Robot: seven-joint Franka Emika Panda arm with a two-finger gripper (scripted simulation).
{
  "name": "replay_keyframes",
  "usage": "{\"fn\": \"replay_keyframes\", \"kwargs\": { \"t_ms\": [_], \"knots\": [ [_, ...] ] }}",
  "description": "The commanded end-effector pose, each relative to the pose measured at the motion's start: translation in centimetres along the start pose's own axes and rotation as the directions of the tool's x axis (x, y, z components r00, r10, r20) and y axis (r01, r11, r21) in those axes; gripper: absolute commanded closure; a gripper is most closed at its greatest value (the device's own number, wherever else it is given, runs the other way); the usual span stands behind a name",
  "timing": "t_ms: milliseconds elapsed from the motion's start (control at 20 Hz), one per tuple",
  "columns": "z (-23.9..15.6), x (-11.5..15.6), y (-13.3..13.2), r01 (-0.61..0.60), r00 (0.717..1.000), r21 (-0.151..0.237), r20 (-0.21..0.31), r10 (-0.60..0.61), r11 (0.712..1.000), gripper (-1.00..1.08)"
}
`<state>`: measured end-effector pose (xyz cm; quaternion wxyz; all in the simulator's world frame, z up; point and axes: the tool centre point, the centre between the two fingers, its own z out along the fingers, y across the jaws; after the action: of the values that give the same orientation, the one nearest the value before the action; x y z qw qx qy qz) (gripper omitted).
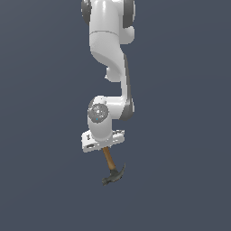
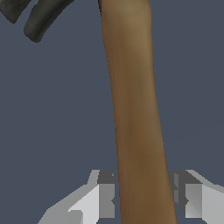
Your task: Pick up the object and move it to a goal position.
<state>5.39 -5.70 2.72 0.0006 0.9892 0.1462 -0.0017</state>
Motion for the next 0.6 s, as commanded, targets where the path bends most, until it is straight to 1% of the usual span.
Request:
{"fn": "replay_keyframes", "kwargs": {
  "t_ms": [0,250,550],
  "knots": [
    [-0.8,-0.5,-0.7,0.0,1.0,-0.002,-0.004,0.0,1.0,1.08],
    [-2.2,-2.2,-2.7,0.001,1.0,-0.001,-0.004,-0.001,1.0,1.08],
    [-4.4,-4.8,-5.8,0.002,1.0,-0.001,-0.004,-0.002,1.0,1.08]
  ]
}}
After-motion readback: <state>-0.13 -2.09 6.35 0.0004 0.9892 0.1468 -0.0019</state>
